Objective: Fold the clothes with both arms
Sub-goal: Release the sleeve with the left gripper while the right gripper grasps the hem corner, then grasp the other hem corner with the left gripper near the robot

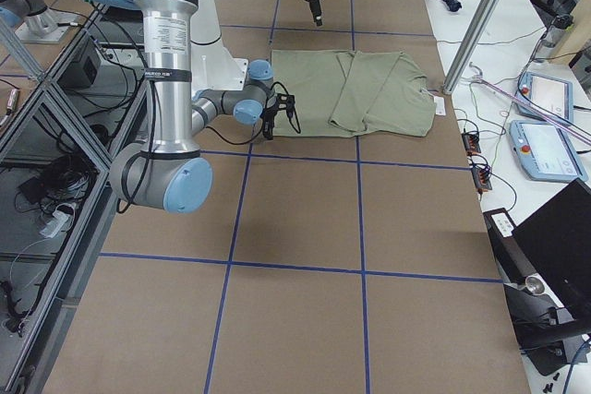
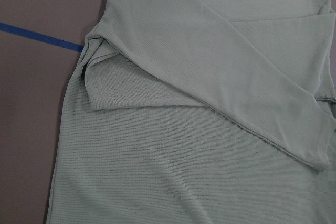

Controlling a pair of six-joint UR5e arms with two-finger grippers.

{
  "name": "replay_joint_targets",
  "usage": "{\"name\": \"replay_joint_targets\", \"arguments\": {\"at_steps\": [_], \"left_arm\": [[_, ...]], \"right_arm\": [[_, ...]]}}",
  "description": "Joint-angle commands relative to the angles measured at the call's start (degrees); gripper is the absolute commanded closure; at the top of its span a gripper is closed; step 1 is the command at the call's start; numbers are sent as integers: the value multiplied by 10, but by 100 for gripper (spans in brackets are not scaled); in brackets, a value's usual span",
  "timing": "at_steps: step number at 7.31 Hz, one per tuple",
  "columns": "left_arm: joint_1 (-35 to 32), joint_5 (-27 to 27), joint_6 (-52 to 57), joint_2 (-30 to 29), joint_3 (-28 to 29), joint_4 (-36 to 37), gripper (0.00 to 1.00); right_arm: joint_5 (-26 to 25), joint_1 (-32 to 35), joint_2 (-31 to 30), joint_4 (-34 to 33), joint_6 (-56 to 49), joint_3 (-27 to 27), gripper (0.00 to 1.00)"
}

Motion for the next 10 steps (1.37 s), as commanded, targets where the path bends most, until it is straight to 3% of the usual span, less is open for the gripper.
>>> {"name": "replay_joint_targets", "arguments": {"at_steps": [1,2,3,4,5,7,10], "left_arm": [[0,0,0,-1,0,1,0],[0,0,0,-2,0,0,0],[0,0,0,-1,0,0,0],[0,0,0,-1,0,1,0],[0,0,0,-1,0,1,0],[2,0,-2,1,7,1,0],[47,1,-10,85,-1,-1,0]], "right_arm": [[4,-2,0,-1,0,1,64],[4,-3,0,-1,0,0,65],[5,-2,0,-1,-1,0,74],[5,-2,0,-1,0,1,91],[4,-1,0,-1,0,2,100],[4,1,-1,0,1,22,100],[2,2,3,6,1,41,100]]}}
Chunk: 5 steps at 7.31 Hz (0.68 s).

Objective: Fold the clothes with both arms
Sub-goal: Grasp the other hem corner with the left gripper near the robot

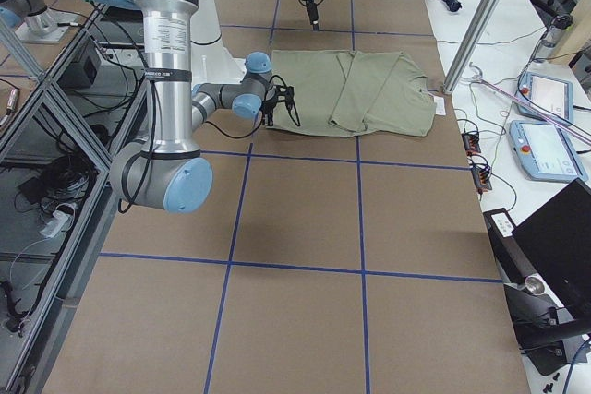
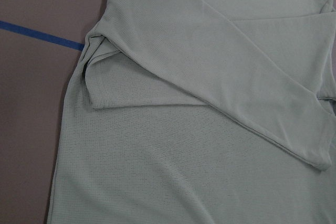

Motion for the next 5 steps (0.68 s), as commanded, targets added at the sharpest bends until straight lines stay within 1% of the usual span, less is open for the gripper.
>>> {"name": "replay_joint_targets", "arguments": {"at_steps": [1,2,3,4,5], "left_arm": [[61,9,-57,50,0,-2,1],[109,38,-108,55,1,-2,2],[152,69,-145,55,1,8,6],[182,78,-167,46,2,47,9],[194,82,-169,36,2,62,11]], "right_arm": [[-2,1,3,3,0,7,100],[-3,1,10,3,0,7,100],[-3,2,11,3,0,7,100],[-2,4,10,3,0,7,100],[-2,5,10,3,0,7,100]]}}
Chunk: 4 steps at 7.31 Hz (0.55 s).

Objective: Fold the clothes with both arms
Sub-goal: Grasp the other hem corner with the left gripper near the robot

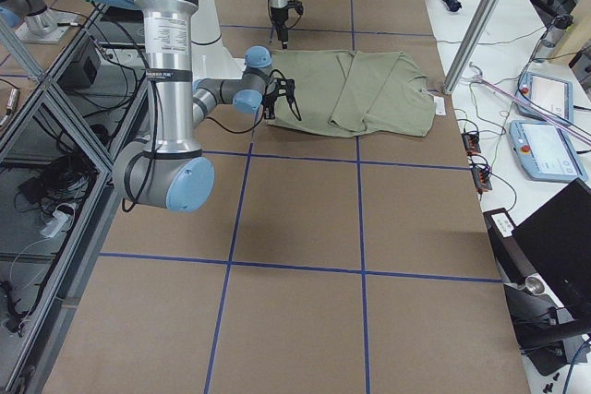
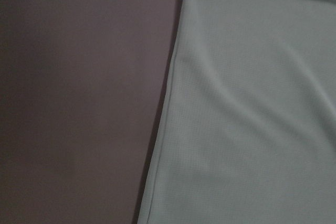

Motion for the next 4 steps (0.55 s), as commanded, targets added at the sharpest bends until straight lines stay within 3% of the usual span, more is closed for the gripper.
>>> {"name": "replay_joint_targets", "arguments": {"at_steps": [1,4], "left_arm": [[28,16,-16,-12,3,43,13],[27,37,-13,-12,7,60,17]], "right_arm": [[1,2,1,0,0,0,100],[3,5,0,0,0,4,100]]}}
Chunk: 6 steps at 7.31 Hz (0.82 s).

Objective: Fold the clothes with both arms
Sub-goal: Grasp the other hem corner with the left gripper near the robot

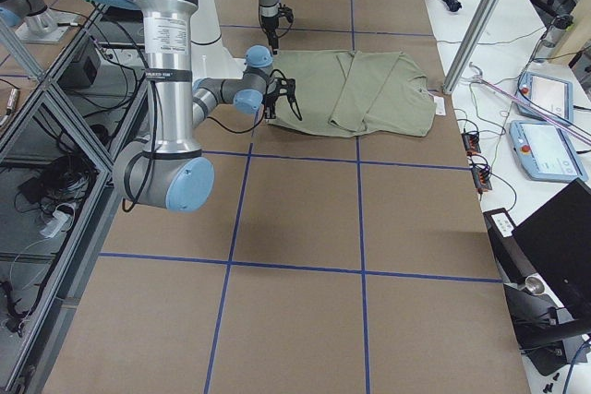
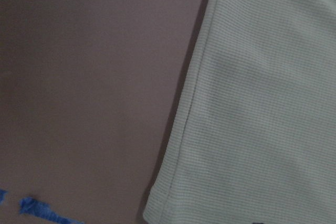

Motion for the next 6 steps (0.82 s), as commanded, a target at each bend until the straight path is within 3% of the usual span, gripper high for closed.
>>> {"name": "replay_joint_targets", "arguments": {"at_steps": [1,3,6], "left_arm": [[-1,10,4,0,8,11,18],[-3,11,4,-1,9,17,22],[-2,12,5,-2,8,17,37]], "right_arm": [[1,2,0,0,0,2,100],[2,4,0,0,0,2,100],[3,7,-4,0,0,2,100]]}}
